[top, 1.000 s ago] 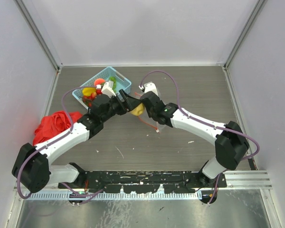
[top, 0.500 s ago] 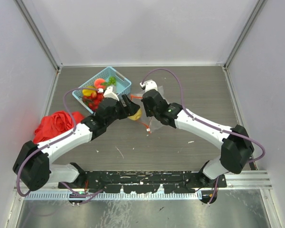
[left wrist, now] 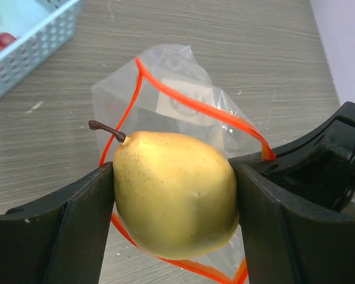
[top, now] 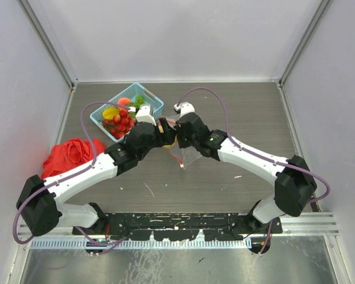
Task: Place the food in the zip-top bag and seal the zipper
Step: Place the fake fruit in the zipper food storage bag.
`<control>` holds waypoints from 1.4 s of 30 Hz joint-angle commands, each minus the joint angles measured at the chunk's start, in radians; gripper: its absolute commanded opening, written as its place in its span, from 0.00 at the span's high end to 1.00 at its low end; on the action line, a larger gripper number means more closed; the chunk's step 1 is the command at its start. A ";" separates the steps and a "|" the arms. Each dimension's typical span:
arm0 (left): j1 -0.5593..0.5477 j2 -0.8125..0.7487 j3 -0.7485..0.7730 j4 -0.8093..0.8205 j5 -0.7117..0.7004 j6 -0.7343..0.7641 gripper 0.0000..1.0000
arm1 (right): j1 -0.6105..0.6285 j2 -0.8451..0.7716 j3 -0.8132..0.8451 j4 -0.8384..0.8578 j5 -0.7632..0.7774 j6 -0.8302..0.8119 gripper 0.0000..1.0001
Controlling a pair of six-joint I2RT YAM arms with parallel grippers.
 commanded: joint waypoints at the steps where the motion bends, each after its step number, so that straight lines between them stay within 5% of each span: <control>1: -0.032 0.011 0.081 -0.041 -0.175 0.110 0.42 | 0.002 -0.074 -0.001 0.083 -0.081 0.039 0.99; 10: -0.050 0.077 0.114 -0.093 -0.225 0.130 0.36 | 0.002 -0.107 -0.020 0.126 -0.123 0.059 0.99; 24: -0.052 0.033 0.145 -0.150 -0.145 0.106 0.00 | -0.001 -0.113 -0.051 0.150 -0.109 0.073 0.99; 42: -0.019 -0.150 0.092 -0.305 -0.148 0.088 0.02 | -0.009 -0.133 -0.067 0.152 -0.098 0.076 0.99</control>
